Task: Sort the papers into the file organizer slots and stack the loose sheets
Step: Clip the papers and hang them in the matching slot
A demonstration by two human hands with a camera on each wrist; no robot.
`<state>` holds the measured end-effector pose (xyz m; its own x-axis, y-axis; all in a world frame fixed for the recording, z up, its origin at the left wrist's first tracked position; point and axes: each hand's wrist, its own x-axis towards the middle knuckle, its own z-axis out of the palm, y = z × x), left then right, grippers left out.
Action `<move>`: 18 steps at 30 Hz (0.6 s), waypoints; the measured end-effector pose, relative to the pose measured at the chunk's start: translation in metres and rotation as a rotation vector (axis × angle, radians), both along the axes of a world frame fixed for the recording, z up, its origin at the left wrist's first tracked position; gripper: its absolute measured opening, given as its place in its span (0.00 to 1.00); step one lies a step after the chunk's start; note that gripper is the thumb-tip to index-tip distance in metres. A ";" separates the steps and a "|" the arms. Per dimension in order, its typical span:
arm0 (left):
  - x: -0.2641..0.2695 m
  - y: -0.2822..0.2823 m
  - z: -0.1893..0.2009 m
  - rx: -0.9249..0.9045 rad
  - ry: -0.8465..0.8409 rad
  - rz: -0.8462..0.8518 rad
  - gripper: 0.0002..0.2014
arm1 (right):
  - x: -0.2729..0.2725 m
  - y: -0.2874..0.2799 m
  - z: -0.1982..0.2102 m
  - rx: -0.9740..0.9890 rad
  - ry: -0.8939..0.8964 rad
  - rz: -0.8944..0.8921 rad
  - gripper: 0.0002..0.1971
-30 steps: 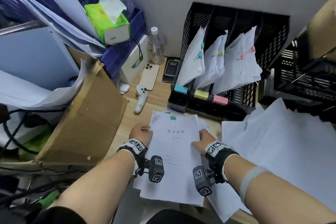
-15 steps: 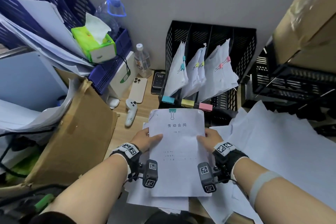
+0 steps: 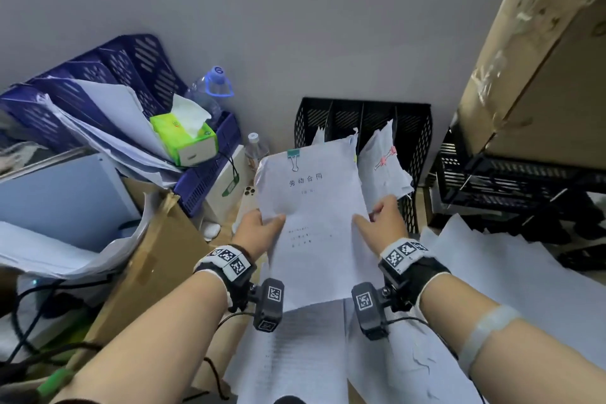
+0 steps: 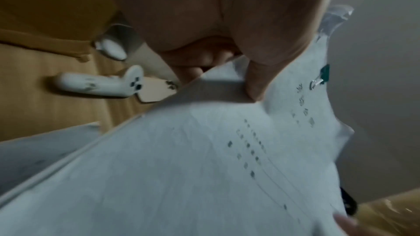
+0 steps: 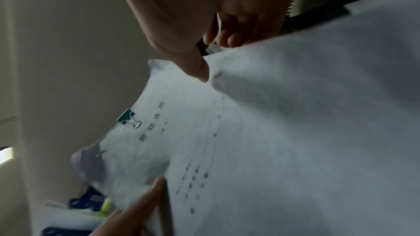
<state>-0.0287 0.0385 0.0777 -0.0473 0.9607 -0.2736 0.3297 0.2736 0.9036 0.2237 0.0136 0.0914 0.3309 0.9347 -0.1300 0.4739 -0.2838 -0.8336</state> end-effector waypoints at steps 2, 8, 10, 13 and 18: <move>0.010 0.006 0.025 0.136 0.038 -0.024 0.16 | -0.011 0.000 0.024 -0.018 0.038 0.159 0.22; 0.058 0.005 0.053 0.327 0.049 -0.475 0.10 | -0.042 -0.006 0.076 -0.179 0.254 0.398 0.36; 0.062 0.007 0.050 0.302 0.043 -0.570 0.20 | -0.039 -0.007 0.080 -0.209 0.323 0.296 0.24; 0.066 0.010 0.054 0.080 -0.127 -0.591 0.19 | -0.023 -0.006 0.073 -0.179 0.357 0.041 0.13; 0.075 0.047 0.040 0.132 0.326 -0.536 0.33 | -0.006 -0.006 0.086 -0.219 0.237 0.058 0.03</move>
<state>0.0466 0.0855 0.1177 0.3880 0.8988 -0.2039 0.6534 -0.1123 0.7486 0.2179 0.0072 0.1771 0.2146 0.8922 -0.3974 0.2947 -0.4471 -0.8445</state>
